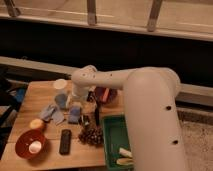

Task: Place sponge in paper cup

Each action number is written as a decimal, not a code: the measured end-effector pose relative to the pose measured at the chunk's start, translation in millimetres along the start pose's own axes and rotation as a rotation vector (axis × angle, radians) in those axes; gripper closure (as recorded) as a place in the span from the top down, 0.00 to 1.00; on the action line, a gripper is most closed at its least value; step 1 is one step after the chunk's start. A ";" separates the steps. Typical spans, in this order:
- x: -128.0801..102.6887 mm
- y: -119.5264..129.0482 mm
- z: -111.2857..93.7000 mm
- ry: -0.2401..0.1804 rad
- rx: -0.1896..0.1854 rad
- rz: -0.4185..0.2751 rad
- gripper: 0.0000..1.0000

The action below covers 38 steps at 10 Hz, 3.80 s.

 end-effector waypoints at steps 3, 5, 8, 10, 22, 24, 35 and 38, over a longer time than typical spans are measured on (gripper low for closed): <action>-2.1 -2.0 9.4 0.020 -0.009 0.008 0.65; -3.8 -8.1 15.7 0.033 -0.012 0.021 0.65; -4.3 -16.5 28.6 0.059 -0.025 0.042 0.65; -1.2 -20.6 39.9 0.076 -0.059 0.060 0.55; -47.9 12.0 -67.3 -0.165 -0.157 -0.002 0.00; -84.1 29.4 -113.4 -0.295 -0.207 -0.028 0.00; -141.3 85.4 -108.0 -0.461 -0.236 -0.119 0.00; -163.0 110.3 -86.3 -0.436 -0.280 -0.134 0.00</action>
